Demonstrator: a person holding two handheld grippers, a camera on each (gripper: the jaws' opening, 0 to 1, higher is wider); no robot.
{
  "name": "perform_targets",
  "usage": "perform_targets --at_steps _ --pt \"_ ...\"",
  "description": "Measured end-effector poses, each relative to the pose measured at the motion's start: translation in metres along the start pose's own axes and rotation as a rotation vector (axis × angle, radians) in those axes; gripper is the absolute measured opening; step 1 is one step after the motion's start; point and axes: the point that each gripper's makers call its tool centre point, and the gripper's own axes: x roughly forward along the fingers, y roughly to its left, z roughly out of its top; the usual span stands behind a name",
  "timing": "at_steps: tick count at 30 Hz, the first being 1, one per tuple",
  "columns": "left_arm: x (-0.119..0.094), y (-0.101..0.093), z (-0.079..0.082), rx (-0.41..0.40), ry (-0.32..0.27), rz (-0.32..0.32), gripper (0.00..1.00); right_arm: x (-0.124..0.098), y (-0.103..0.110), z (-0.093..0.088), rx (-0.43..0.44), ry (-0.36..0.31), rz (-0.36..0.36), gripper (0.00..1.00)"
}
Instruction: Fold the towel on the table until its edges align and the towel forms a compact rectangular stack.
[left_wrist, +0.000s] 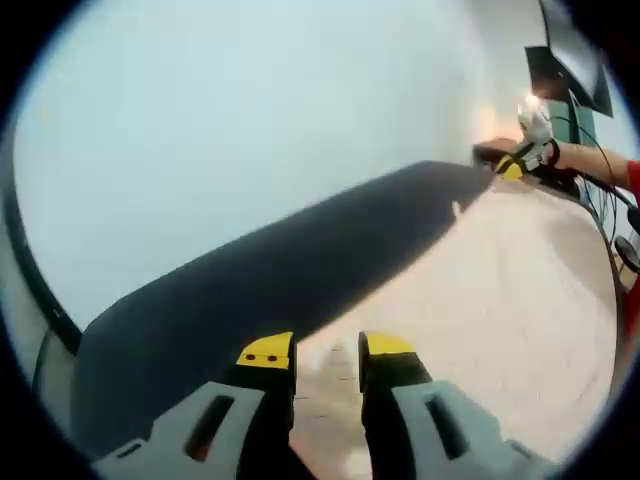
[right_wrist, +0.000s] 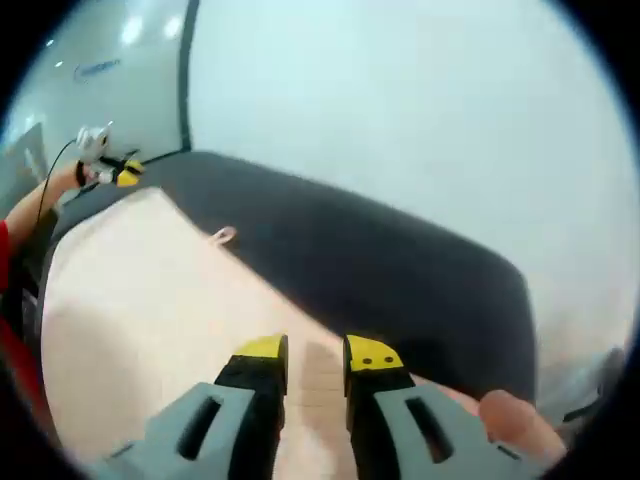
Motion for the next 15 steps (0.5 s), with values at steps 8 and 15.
perform_targets --at_steps 8,15 --pt "0.004 0.011 -0.034 -0.126 0.063 0.034 0.23 0.002 -0.017 0.022 0.124 -0.107 -0.019 0.10" --pt "0.020 -0.016 -0.020 0.053 0.093 0.024 0.24 0.037 0.003 -0.006 -0.102 0.101 -0.063 0.09"
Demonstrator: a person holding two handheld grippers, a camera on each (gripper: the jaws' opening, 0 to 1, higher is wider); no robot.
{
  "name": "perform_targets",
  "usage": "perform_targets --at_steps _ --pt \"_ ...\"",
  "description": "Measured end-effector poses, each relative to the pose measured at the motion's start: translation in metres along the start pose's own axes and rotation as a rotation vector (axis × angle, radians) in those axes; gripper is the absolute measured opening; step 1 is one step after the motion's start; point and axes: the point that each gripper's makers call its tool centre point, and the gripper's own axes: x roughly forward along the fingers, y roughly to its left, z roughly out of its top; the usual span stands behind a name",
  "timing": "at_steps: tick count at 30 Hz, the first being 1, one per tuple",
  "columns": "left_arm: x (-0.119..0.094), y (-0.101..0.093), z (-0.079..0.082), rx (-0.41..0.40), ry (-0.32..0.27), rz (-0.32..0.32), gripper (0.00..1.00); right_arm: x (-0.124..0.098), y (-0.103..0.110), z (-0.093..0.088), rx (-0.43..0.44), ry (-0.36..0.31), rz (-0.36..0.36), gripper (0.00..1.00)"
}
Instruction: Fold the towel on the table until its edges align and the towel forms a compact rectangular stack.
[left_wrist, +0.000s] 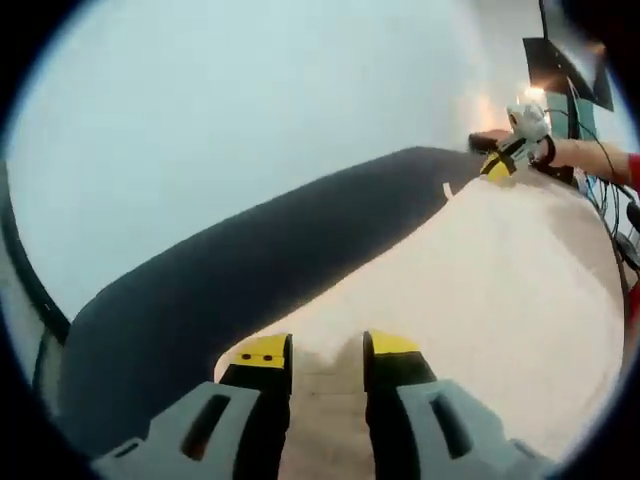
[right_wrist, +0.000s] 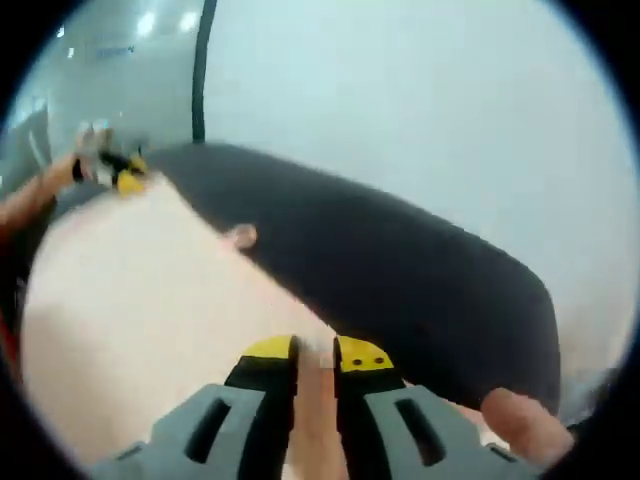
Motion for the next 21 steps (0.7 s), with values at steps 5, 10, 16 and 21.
perform_targets --at_steps 5,10,16,21 --pt "0.004 0.018 -0.021 -0.227 -0.007 -0.014 0.27 -0.025 -0.021 0.012 0.076 -0.111 -0.006 0.08" --pt "-0.008 0.014 -0.011 -0.151 -0.051 -0.019 0.26 -0.035 -0.011 -0.028 -0.007 -0.011 0.028 0.03" --pt "-0.027 0.005 0.001 -0.113 -0.133 0.011 0.27 -0.071 -0.021 -0.004 0.047 -0.186 0.000 0.08" --pt "-0.038 -0.022 -0.014 -0.011 -0.069 -0.036 0.30 -0.066 0.013 -0.057 -0.088 0.073 0.085 0.14"
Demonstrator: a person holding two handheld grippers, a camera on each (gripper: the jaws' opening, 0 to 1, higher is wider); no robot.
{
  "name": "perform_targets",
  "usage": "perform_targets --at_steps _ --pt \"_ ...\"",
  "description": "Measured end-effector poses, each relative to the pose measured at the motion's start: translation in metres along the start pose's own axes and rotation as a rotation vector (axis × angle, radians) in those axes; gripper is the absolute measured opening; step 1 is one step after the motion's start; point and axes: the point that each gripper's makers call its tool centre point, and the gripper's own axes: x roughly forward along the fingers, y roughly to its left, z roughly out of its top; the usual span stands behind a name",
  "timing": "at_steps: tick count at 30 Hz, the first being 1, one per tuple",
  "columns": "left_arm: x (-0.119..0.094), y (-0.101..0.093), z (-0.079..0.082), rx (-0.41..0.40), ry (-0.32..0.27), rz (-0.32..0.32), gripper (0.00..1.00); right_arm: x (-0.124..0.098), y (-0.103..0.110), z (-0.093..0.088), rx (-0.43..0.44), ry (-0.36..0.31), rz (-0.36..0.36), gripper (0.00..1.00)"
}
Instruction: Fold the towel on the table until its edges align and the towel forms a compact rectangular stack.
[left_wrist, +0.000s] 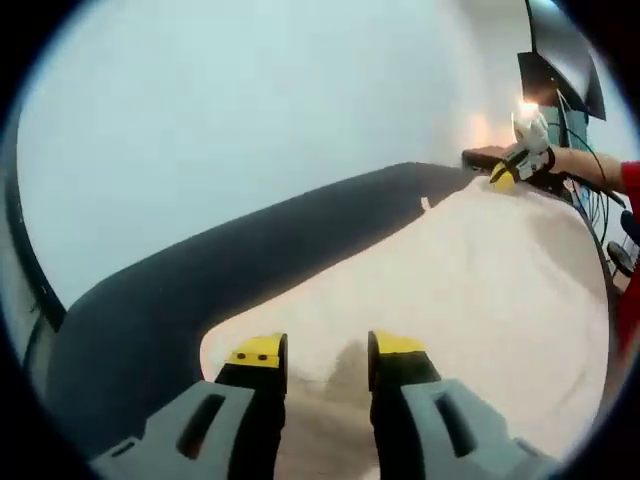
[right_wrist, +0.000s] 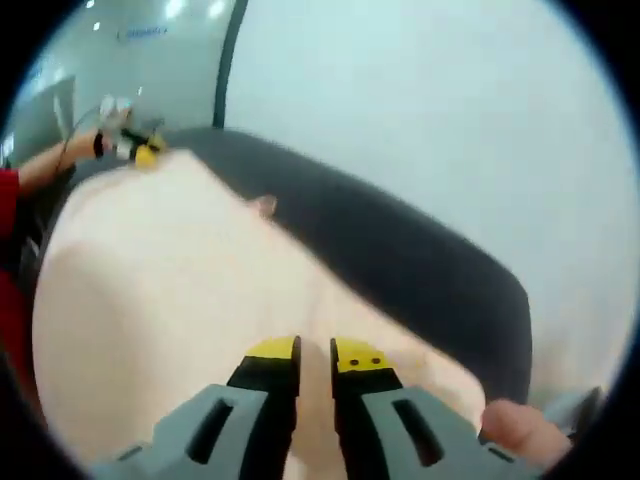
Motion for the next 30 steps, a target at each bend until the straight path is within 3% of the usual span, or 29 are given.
perform_targets --at_steps 1,2,3,4,6,7,9,10,12,13,14,15,16,18,19,21,23,26,28,30 --pt "-0.003 -0.003 -0.002 0.040 0.005 -0.008 0.32 -0.002 0.001 0.002 0.002 -0.041 -0.018 0.11" --pt "-0.009 -0.006 -0.003 0.040 0.002 -0.013 0.33 -0.014 0.001 0.010 -0.064 -0.086 -0.003 0.11" --pt "-0.017 -0.008 -0.003 0.029 -0.003 -0.015 0.35 -0.025 -0.001 0.003 0.000 -0.028 -0.021 0.11" --pt "-0.023 -0.009 -0.003 0.024 -0.004 -0.019 0.35 -0.041 -0.004 0.002 0.041 -0.013 -0.046 0.11" --pt "-0.042 -0.013 -0.006 0.013 0.003 -0.010 0.36 -0.075 -0.004 0.013 0.038 -0.132 -0.072 0.11" --pt "-0.051 -0.008 -0.009 0.034 0.010 0.034 0.36 -0.084 -0.001 0.002 0.046 -0.099 -0.075 0.09" --pt "-0.061 -0.016 -0.015 0.054 0.002 0.029 0.36 -0.093 0.008 -0.029 0.031 -0.006 -0.072 0.08" --pt "-0.064 -0.023 -0.027 0.055 0.045 0.001 0.36 -0.090 0.016 -0.043 0.024 0.021 -0.041 0.08" --pt "-0.064 -0.035 -0.045 0.071 0.094 -0.008 0.36 -0.079 0.029 -0.082 0.021 0.150 -0.002 0.10" --pt "-0.062 -0.037 -0.049 0.062 0.090 -0.007 0.35 -0.077 0.028 -0.089 0.005 0.160 -0.018 0.10" --pt "-0.062 -0.039 -0.045 0.004 0.049 -0.006 0.33 -0.078 0.027 -0.070 -0.042 0.055 -0.013 0.10" --pt "-0.064 -0.036 -0.045 -0.028 0.043 -0.001 0.32 -0.084 0.025 -0.069 -0.004 0.074 -0.024 0.11" --pt "-0.068 -0.033 -0.044 -0.007 0.045 0.014 0.33 -0.099 0.018 -0.065 0.011 0.076 -0.042 0.11" --pt "-0.086 -0.032 -0.036 0.102 0.031 0.047 0.33 -0.123 0.012 -0.042 -0.040 -0.046 -0.052 0.10" --pt "-0.092 -0.033 -0.035 0.124 0.035 0.053 0.34 -0.134 0.014 -0.042 -0.059 -0.052 -0.052 0.10" --pt "-0.115 -0.035 -0.030 0.220 0.032 0.065 0.34 -0.152 0.026 -0.051 -0.075 -0.023 -0.043 0.10" --pt "-0.133 -0.040 -0.030 0.319 0.033 0.057 0.35 -0.168 0.045 -0.064 -0.154 -0.004 -0.025 0.10" --pt "-0.158 -0.055 -0.029 0.390 0.008 0.021 0.35 -0.186 0.069 -0.094 -0.273 0.065 -0.025 0.10" --pt "-0.171 -0.060 -0.038 0.401 0.035 0.013 0.34 -0.196 0.087 -0.116 -0.377 0.100 -0.012 0.10" --pt "-0.179 -0.064 -0.046 0.521 0.065 0.013 0.34 -0.200 0.097 -0.132 -0.394 0.137 -0.013 0.10"
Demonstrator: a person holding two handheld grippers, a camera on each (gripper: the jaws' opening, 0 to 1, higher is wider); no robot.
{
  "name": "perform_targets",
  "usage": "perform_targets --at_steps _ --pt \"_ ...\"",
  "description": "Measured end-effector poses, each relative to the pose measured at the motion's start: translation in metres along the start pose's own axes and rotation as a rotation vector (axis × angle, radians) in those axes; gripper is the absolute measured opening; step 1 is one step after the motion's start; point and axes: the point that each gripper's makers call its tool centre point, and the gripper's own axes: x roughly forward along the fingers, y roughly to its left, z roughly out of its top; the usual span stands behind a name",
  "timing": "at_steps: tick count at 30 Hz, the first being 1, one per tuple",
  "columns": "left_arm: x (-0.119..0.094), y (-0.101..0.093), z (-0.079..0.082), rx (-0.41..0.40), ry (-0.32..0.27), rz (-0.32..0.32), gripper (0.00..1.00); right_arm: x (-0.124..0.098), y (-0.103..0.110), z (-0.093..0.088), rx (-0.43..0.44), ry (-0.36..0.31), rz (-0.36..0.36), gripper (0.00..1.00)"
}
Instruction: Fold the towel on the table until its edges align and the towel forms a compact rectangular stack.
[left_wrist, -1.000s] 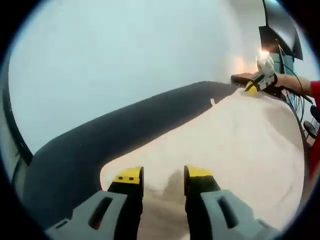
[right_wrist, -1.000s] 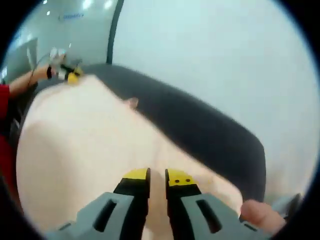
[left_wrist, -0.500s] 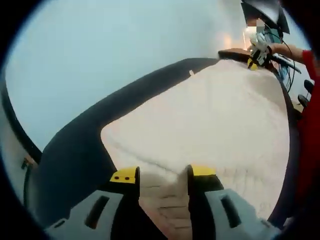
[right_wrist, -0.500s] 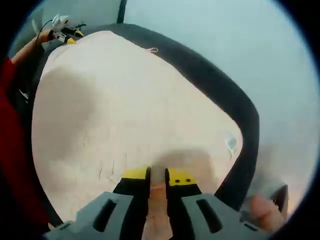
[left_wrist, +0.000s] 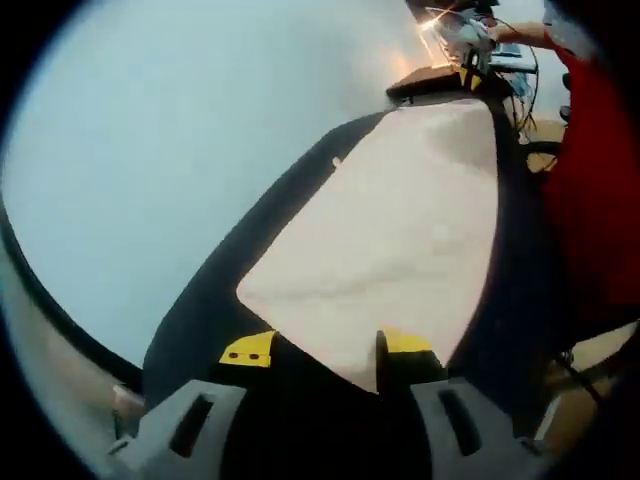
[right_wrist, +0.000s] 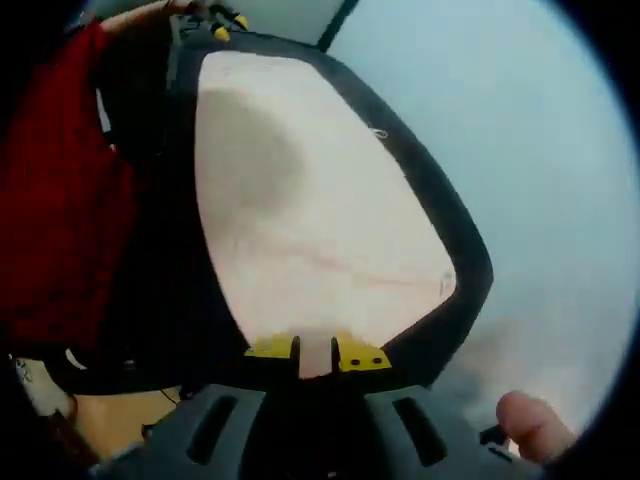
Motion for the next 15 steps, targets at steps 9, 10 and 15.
perform_targets --at_steps 9,10,15 --pt "-0.004 -0.042 -0.013 0.066 0.120 -0.070 0.33 0.012 0.018 -0.005 -0.104 0.024 -0.021 0.11" --pt "-0.004 -0.042 -0.017 0.092 0.147 -0.064 0.33 0.015 0.016 -0.005 -0.134 0.026 -0.036 0.11" --pt "-0.006 -0.040 -0.029 0.103 0.181 -0.062 0.33 0.024 0.020 -0.005 -0.128 0.032 -0.029 0.12"
